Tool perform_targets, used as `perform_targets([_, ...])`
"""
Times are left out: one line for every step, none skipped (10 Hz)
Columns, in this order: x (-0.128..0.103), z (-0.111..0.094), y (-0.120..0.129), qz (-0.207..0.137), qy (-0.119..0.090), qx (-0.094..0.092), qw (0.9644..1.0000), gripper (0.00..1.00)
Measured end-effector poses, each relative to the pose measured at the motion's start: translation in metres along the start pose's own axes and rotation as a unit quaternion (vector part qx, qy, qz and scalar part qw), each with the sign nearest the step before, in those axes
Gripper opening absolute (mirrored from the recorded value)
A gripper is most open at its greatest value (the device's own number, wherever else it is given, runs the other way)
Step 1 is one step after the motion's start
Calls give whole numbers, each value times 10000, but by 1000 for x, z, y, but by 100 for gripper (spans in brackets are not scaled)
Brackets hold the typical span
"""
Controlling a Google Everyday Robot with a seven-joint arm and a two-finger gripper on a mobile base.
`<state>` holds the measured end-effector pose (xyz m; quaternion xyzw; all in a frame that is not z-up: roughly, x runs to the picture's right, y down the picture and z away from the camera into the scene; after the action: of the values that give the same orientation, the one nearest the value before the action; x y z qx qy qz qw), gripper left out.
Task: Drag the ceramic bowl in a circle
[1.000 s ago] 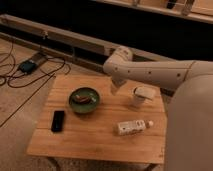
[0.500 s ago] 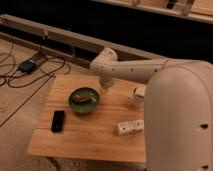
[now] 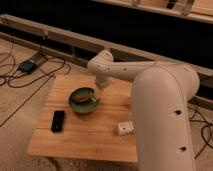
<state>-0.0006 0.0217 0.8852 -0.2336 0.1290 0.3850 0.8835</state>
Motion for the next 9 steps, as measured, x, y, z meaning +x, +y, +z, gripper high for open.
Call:
perform_targets([-3,6,2,-20,-35,-75,10000,80])
perform_targets([-6,13,4,-38,-55,-127,9999,80])
perform_targets([-7,20,7,-48,-57,-181,9998,80])
perform_targets([-8,28,10,-61,-47,-230,9997,80])
perform_targets([-9,36,14,-87,-33,-266,9996,80])
perform_targets([-9,43,17,-141,-14,-273,9995,80])
perform_targets([-10,51,20,-192,8,-272,9994,80])
perform_targets([-11,56,21,-211,22,-269,9994,79])
perform_targets([-11,60,22,-226,40,-276,9994,73])
